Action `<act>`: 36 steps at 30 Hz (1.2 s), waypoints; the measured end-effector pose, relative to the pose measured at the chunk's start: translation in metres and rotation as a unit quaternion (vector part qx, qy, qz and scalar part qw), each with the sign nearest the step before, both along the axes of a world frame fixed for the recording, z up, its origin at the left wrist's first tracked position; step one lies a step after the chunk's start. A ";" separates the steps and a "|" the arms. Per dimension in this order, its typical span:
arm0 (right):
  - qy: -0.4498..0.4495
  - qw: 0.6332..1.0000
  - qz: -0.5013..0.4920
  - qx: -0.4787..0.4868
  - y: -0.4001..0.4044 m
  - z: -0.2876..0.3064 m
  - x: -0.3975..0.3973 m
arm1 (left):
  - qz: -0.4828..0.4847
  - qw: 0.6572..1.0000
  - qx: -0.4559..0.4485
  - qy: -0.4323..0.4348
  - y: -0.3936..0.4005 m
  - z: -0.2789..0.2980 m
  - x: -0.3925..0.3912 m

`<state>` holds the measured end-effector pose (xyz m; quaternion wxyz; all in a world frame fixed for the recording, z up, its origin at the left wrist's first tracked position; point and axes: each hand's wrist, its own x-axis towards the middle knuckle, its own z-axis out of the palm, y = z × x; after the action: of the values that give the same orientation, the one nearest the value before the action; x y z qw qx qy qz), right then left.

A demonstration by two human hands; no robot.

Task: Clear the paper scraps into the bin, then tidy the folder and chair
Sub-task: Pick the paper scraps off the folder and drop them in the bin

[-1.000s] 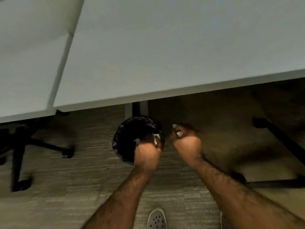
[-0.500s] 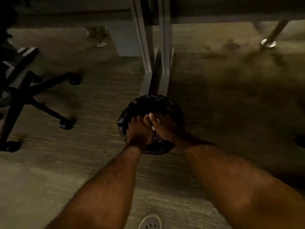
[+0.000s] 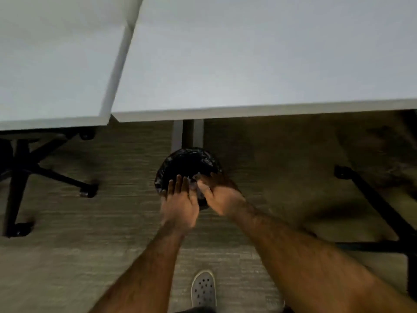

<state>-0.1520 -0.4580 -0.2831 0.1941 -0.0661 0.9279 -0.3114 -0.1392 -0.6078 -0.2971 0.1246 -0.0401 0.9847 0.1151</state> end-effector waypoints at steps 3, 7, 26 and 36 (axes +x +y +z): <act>-0.010 0.997 -0.058 0.041 0.020 0.069 0.017 | -0.032 0.999 0.015 -0.011 0.016 0.068 0.014; 0.001 0.995 -0.086 0.050 0.046 0.154 0.043 | -0.107 0.992 0.044 -0.043 0.044 0.155 0.027; 0.083 0.883 -0.461 0.021 0.233 0.359 0.203 | -0.480 0.872 0.097 -0.007 0.269 0.359 0.067; 0.069 0.739 -0.668 0.054 0.389 0.321 0.285 | -0.585 0.806 0.078 -0.038 0.445 0.339 0.117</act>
<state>0.1328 -0.0687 0.0377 -0.1251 0.5597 0.7602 -0.3054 -0.0218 -0.1632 0.0421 0.2085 0.5489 0.8038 0.0956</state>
